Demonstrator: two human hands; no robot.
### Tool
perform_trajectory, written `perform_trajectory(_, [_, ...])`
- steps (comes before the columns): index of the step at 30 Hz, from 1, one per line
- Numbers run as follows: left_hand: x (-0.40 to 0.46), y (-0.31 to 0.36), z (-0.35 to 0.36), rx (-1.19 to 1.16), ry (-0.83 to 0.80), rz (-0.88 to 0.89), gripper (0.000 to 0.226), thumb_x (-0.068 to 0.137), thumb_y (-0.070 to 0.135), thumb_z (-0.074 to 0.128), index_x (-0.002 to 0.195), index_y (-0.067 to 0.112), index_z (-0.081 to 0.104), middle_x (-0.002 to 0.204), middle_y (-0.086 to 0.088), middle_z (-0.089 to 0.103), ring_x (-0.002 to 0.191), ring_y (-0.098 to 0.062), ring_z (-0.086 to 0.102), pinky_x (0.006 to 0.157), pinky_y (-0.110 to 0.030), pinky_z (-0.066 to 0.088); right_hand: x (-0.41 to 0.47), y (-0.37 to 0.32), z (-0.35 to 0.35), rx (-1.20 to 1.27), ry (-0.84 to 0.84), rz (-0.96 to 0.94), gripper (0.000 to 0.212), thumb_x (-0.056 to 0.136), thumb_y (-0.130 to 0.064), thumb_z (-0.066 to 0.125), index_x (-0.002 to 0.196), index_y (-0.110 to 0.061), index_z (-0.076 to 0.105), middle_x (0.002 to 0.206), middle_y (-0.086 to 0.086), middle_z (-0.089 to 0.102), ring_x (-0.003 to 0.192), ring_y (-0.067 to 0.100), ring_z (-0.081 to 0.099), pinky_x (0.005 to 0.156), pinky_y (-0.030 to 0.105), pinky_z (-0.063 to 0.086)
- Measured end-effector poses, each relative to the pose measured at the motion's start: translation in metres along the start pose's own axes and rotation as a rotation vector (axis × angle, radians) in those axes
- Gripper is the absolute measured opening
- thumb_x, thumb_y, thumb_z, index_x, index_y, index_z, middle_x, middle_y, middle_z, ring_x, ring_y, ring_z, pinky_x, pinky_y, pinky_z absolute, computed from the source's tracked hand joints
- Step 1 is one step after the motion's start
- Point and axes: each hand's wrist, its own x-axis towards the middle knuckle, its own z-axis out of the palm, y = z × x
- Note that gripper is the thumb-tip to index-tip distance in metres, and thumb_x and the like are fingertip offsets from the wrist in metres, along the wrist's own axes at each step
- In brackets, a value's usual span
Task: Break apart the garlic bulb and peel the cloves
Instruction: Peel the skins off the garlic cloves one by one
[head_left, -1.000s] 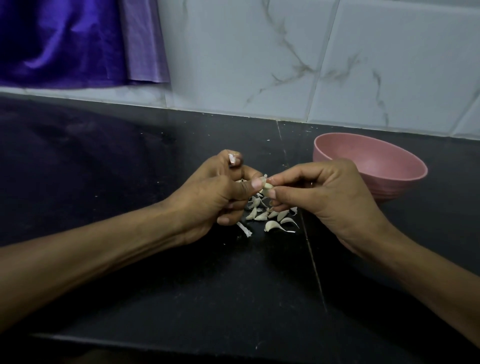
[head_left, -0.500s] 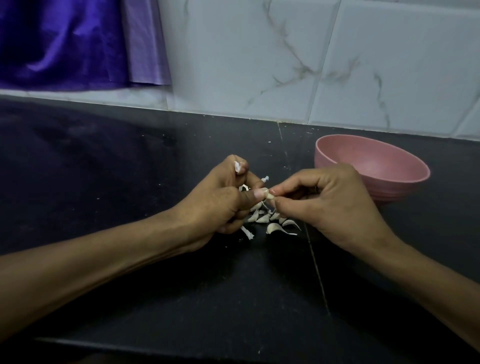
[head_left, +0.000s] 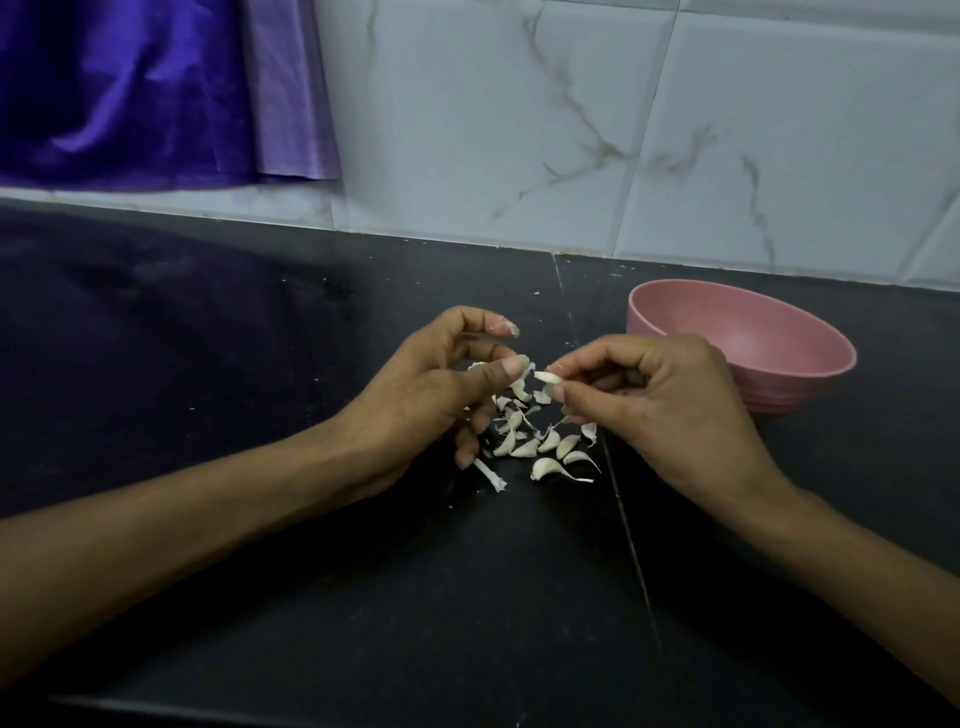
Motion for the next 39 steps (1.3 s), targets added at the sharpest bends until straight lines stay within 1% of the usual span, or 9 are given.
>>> perform_trajectory(3, [0.0, -0.0016, 0.0017, -0.015, -0.015, 0.002, 0.04, 0.078, 0.013, 0.071, 0.113, 0.01, 0.051, 0.084, 0.0, 0.064, 0.047, -0.011, 0.046, 0.036, -0.022, 0.039, -0.0006, 0.0012, 0.0011, -0.005, -0.005, -0.012, 0.014, 0.078, -0.009, 0.08, 0.082, -0.021, 0.076, 0.071, -0.003, 0.073, 0.062, 0.011, 0.071, 0.061, 0.02, 0.058])
perform_trajectory(8, [0.0005, -0.0025, 0.0009, -0.026, 0.007, 0.015, 0.045, 0.069, 0.013, 0.075, 0.108, 0.008, 0.052, 0.08, -0.006, 0.062, 0.043, -0.011, 0.042, 0.035, -0.021, 0.038, -0.0017, -0.0001, 0.0031, 0.006, -0.028, -0.03, 0.007, 0.078, -0.014, 0.081, 0.083, -0.016, 0.077, 0.071, -0.002, 0.073, 0.06, 0.012, 0.07, 0.059, 0.022, 0.058])
perform_trajectory(19, [0.0007, -0.0015, 0.0008, -0.07, 0.016, -0.007, 0.055, 0.063, 0.014, 0.077, 0.11, 0.01, 0.05, 0.08, -0.007, 0.065, 0.042, -0.012, 0.042, 0.034, -0.02, 0.037, -0.0042, -0.0023, 0.0029, -0.034, -0.012, -0.064, 0.008, 0.079, -0.012, 0.08, 0.081, -0.019, 0.077, 0.07, -0.006, 0.073, 0.06, 0.01, 0.069, 0.057, 0.017, 0.054])
perform_trajectory(22, [0.0005, -0.0015, 0.0015, -0.071, 0.036, -0.001, 0.055, 0.061, 0.015, 0.077, 0.108, 0.01, 0.049, 0.076, -0.005, 0.065, 0.041, -0.011, 0.04, 0.034, -0.02, 0.035, -0.0045, -0.003, 0.0039, -0.042, -0.01, -0.075, 0.008, 0.079, -0.012, 0.08, 0.081, -0.019, 0.077, 0.071, -0.006, 0.072, 0.06, 0.011, 0.069, 0.058, 0.02, 0.057])
perform_trajectory(24, [0.0007, -0.0012, 0.002, -0.077, 0.056, 0.006, 0.056, 0.06, 0.014, 0.077, 0.107, 0.01, 0.047, 0.071, -0.003, 0.065, 0.04, -0.011, 0.039, 0.033, -0.019, 0.034, -0.0053, -0.0034, 0.0046, -0.043, -0.021, -0.086, 0.007, 0.079, -0.012, 0.08, 0.081, -0.018, 0.077, 0.071, -0.007, 0.072, 0.06, 0.009, 0.069, 0.057, 0.018, 0.056])
perform_trajectory(28, [-0.0002, -0.0014, 0.0037, -0.1, 0.056, 0.025, 0.053, 0.062, 0.011, 0.075, 0.101, 0.013, 0.039, 0.068, -0.004, 0.064, 0.039, -0.011, 0.035, 0.032, -0.018, 0.032, -0.0064, -0.0027, 0.0049, -0.048, -0.023, -0.097, 0.009, 0.08, -0.009, 0.08, 0.082, -0.017, 0.077, 0.072, -0.006, 0.072, 0.061, 0.01, 0.068, 0.057, 0.017, 0.055])
perform_trajectory(33, [-0.0013, -0.0015, 0.0052, -0.021, 0.055, 0.093, 0.048, 0.071, 0.011, 0.074, 0.096, 0.014, 0.034, 0.075, -0.007, 0.063, 0.052, -0.026, 0.037, 0.031, -0.018, 0.03, -0.0066, -0.0031, 0.006, -0.057, -0.021, -0.091, 0.005, 0.079, -0.013, 0.08, 0.082, -0.015, 0.077, 0.071, -0.006, 0.072, 0.06, 0.009, 0.067, 0.056, 0.015, 0.054])
perform_trajectory(36, [-0.0015, -0.0018, 0.0052, 0.052, 0.064, 0.135, 0.043, 0.08, 0.003, 0.072, 0.094, 0.015, 0.033, 0.074, -0.005, 0.063, 0.04, -0.018, 0.039, 0.03, -0.017, 0.03, -0.0063, -0.0028, 0.0059, -0.071, -0.02, -0.084, 0.005, 0.078, -0.013, 0.08, 0.081, -0.015, 0.077, 0.07, -0.008, 0.071, 0.059, 0.006, 0.065, 0.056, 0.014, 0.052])
perform_trajectory(39, [-0.0019, -0.0027, 0.0054, 0.092, 0.062, 0.157, 0.043, 0.08, 0.005, 0.073, 0.092, 0.016, 0.033, 0.073, -0.001, 0.064, 0.038, -0.011, 0.041, 0.03, -0.018, 0.031, -0.0064, -0.0025, 0.0058, -0.093, -0.014, -0.086, 0.005, 0.078, -0.013, 0.081, 0.08, -0.016, 0.077, 0.069, -0.008, 0.07, 0.056, 0.004, 0.063, 0.054, 0.012, 0.05])
